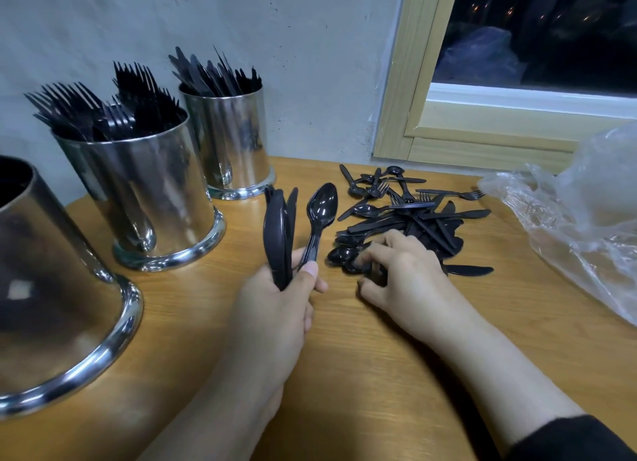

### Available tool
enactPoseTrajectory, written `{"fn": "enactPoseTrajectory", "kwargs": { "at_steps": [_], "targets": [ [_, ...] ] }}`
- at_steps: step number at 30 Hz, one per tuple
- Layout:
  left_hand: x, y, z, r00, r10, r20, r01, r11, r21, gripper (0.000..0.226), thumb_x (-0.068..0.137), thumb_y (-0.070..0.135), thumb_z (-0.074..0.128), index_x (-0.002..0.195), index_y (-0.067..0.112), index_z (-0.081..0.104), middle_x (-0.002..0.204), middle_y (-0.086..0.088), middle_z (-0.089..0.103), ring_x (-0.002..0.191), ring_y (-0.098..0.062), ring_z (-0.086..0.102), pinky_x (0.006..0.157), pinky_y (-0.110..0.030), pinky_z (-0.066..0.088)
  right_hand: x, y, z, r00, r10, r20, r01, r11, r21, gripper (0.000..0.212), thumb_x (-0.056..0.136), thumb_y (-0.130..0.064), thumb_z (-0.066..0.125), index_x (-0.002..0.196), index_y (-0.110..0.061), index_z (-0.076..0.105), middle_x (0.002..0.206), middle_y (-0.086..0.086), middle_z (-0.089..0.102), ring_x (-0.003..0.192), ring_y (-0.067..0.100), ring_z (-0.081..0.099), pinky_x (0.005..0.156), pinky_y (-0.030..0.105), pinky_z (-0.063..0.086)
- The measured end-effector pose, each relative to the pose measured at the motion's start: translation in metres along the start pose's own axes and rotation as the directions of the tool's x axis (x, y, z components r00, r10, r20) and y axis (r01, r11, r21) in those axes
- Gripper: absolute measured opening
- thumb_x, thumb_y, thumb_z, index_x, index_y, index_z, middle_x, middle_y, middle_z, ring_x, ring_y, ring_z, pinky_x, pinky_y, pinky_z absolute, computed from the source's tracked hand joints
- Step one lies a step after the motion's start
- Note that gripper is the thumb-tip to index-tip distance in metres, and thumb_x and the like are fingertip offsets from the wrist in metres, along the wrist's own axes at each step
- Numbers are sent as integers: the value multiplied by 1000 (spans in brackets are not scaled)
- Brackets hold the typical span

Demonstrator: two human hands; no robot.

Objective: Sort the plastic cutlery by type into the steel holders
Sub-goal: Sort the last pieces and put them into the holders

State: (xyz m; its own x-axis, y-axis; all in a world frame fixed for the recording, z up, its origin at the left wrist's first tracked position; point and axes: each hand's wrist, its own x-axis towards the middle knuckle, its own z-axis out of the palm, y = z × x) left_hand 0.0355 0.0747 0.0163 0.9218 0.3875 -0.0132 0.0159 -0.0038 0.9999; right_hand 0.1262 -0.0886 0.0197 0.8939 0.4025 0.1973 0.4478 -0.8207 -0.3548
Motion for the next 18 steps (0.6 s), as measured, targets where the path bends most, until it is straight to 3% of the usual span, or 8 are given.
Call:
{"fn": "enactPoseTrajectory", "kwargs": {
  "at_steps": [6,8,10,13,16,18],
  "targets": [
    [1,1,2,1000,5,-9,-5,1000,12,19,103,27,58,91,26,73,55,2,57,43,-9,45,49,-29,40,1,1,10,992,-45,-118,45,999,-8,7,92,-32,67,97,-28,71,101,-13,52,98,13,44,87,41,38],
    [1,2,2,1000,13,-12,-13,1000,25,18,103,27,58,94,24,73,55,6,59,43,-8,47,46,-25,40,1,2,5,959,-112,-260,126,991,39,7,90,-30,69,93,-24,72,99,-12,55,95,13,46,86,43,41],
    [0,6,3,1000,20,-22,-20,1000,0,16,103,24,58,98,29,72,66,6,68,47,-8,54,44,-22,39,-1,-2,-5,872,-142,-469,233,962,141,8,90,-26,69,90,-18,71,100,-9,60,98,14,53,88,39,42],
    [-2,14,4,998,52,-21,-52,999,-5,19,103,25,57,95,36,70,76,5,74,50,-5,59,53,-28,40,-8,-13,-19,746,-21,-665,374,839,394,8,90,-19,67,83,-17,62,101,-1,63,101,14,61,89,24,43],
    [-3,16,6,995,90,-33,-88,994,58,21,102,28,57,88,36,71,79,9,76,54,-2,61,68,-35,41,-13,-18,-20,793,148,-592,365,663,654,13,90,-19,64,80,-13,58,102,4,67,100,24,65,84,32,49],
    [-2,14,7,995,97,-35,-93,991,99,24,101,29,58,84,41,71,80,14,76,56,-4,59,69,-35,44,-15,-25,-19,844,244,-478,316,494,810,16,94,-8,64,79,-10,58,92,-1,70,88,24,68,78,37,53]
  ]
}}
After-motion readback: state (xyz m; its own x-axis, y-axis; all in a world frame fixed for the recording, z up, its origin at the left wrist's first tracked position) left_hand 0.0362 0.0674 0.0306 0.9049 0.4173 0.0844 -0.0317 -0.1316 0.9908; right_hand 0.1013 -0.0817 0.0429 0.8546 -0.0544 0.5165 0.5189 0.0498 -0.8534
